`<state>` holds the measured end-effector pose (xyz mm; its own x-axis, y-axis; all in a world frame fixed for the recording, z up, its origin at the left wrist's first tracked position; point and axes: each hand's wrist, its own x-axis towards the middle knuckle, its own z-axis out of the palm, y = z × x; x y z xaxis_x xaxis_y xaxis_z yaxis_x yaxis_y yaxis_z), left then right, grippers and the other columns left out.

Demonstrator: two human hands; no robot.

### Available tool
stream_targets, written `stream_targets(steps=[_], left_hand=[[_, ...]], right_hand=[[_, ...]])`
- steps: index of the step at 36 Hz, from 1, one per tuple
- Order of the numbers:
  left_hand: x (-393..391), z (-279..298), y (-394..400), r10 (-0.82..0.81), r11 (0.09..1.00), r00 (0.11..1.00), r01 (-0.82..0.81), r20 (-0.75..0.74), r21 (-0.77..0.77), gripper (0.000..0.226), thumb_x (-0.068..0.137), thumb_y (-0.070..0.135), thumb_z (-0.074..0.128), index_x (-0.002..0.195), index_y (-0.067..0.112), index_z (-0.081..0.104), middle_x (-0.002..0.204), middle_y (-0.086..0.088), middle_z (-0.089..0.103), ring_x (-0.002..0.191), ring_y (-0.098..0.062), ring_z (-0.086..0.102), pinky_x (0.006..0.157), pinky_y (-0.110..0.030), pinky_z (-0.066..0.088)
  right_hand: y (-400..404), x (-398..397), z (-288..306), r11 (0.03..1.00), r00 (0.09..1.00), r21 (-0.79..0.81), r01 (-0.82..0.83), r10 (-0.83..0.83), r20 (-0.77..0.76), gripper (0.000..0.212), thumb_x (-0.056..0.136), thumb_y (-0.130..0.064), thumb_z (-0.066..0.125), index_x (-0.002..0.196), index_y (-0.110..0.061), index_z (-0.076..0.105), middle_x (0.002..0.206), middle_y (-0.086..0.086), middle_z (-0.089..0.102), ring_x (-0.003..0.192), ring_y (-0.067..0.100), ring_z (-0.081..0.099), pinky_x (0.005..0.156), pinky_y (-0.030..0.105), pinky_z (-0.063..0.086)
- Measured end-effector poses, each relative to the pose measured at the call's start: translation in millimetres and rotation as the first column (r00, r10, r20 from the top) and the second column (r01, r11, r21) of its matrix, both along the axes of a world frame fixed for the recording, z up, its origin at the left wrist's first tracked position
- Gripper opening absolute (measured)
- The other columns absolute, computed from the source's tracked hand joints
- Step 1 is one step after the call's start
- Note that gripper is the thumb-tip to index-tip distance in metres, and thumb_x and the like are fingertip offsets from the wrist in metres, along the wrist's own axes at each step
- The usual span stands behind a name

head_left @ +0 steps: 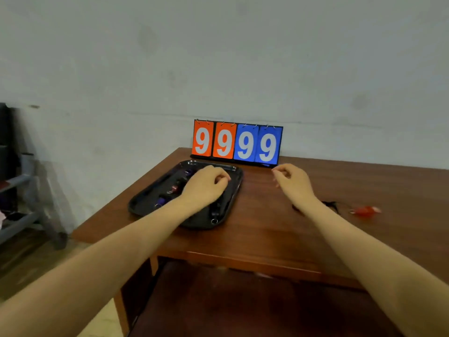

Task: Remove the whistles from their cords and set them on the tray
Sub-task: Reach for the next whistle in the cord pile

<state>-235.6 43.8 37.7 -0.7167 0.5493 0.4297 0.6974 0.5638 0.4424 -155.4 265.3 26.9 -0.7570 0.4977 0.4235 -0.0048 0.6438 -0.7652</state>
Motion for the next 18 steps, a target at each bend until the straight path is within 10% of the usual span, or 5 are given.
stream_targets(steps=[12,18], left_hand=[[104.7,-23.9,173.4,-0.286,0.956,0.947,0.291,0.148,-0.016,0.021,0.096,0.028,0.048,0.107,0.030,0.066,0.109,0.007,0.056,0.097,-0.008,0.054,0.084,-0.025,0.044],[119.6,-27.5,252.0,-0.297,0.953,0.945,0.301,0.137,-0.013,0.024,0.095,0.031,0.050,0.114,0.028,0.063,0.108,0.005,0.052,0.108,-0.016,0.051,0.087,-0.030,0.045]], right_hand=[[133.2,174.2,-28.4,0.955,0.946,0.152,0.253,-0.277,0.168,0.015,0.095,-0.033,0.052,0.092,-0.026,0.065,0.085,-0.010,0.065,0.080,0.010,0.060,0.063,0.023,0.043],[168.3,209.7,-49.0,0.958,0.905,0.237,0.159,-0.238,0.353,0.019,0.090,-0.043,0.059,0.097,-0.027,0.068,0.101,-0.006,0.057,0.096,0.012,0.056,0.086,0.029,0.047]])
